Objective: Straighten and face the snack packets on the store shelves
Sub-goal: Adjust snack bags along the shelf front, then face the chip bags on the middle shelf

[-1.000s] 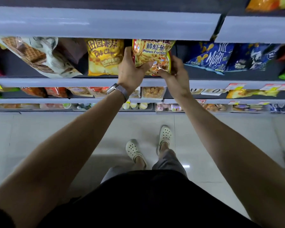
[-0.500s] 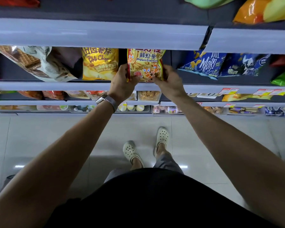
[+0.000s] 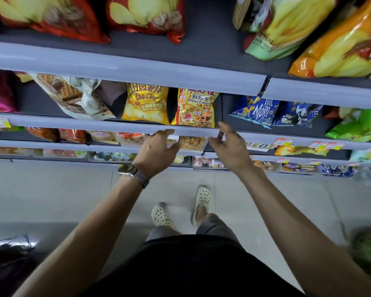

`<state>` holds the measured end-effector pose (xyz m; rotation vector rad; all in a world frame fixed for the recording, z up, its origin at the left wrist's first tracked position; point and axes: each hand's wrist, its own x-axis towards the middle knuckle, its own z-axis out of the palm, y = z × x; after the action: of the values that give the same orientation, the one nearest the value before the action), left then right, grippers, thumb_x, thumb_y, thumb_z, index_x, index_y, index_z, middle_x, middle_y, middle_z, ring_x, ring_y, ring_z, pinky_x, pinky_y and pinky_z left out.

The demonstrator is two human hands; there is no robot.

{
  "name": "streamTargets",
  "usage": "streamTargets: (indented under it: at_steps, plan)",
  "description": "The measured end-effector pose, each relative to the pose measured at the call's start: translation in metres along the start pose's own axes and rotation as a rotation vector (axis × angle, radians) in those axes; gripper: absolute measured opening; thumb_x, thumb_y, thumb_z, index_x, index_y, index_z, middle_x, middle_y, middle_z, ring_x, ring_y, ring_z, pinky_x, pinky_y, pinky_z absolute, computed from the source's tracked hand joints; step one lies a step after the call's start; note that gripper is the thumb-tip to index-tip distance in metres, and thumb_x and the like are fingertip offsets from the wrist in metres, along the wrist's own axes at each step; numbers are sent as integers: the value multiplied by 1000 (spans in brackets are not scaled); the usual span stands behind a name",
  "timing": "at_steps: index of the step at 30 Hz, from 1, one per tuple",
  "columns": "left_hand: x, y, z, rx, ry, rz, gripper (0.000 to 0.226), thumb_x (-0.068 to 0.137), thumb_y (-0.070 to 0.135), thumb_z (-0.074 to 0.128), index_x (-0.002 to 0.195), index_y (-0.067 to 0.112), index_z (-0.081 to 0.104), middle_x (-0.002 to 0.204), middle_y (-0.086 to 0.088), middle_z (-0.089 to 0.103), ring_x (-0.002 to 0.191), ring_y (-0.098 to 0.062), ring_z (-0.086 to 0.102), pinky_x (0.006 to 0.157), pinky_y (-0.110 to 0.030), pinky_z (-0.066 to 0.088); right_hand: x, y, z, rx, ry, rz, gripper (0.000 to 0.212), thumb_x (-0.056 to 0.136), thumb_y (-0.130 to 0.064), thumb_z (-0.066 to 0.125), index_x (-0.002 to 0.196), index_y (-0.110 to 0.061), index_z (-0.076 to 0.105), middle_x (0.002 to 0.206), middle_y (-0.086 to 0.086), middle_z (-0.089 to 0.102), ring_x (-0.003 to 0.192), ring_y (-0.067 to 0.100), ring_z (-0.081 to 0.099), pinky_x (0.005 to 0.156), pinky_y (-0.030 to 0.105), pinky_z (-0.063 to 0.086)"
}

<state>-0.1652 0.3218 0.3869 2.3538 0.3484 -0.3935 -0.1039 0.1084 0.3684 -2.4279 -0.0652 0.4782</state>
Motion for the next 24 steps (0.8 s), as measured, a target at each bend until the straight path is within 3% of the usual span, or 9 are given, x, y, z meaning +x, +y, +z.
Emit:
streamTargets:
  at_steps: [4,8,11,16,19,24]
  plan:
    - [-32,-6,-9,7,50,-5,44,104,33,59,144,13,60,134,-15,69,132,-35,57,102,-50,51,-43,-15,-6,-105,-67,-61,52,102,-39,59,149,-17,51,144,9,61,132,30,57,106,41,48]
    - [-63,-13,-14,17,121,-17,42,102,36,60,141,21,62,129,-8,73,107,-32,71,90,-46,57,-66,-42,-2,-232,-176,-156,46,101,-43,58,144,-25,55,135,8,67,115,32,67,93,43,55]
    - [-84,-15,-16,5,173,-88,45,100,42,60,143,28,61,128,-4,74,115,-30,70,91,-47,58,-71,-63,2,-301,-245,-258,46,102,-48,54,145,-31,52,134,2,66,114,27,66,92,41,54]
    - [-113,-10,-20,9,286,-251,40,102,43,54,140,33,61,132,5,71,120,-23,67,93,-41,58,-73,-91,0,-340,-325,-433,46,103,-47,52,147,-35,52,140,-4,62,128,23,55,97,41,50]
    - [-131,-5,-17,-24,344,-343,34,104,41,52,136,33,62,129,6,71,117,-22,67,91,-39,57,-76,-99,-1,-321,-323,-512,41,104,-49,52,139,-30,58,131,-6,66,123,19,57,97,39,49]
    - [-164,-6,0,-37,413,-568,42,104,45,50,145,36,56,134,8,70,121,-24,67,95,-37,55,-84,-99,12,-420,-415,-642,40,103,-51,49,136,-30,57,129,-5,68,117,20,61,90,38,53]
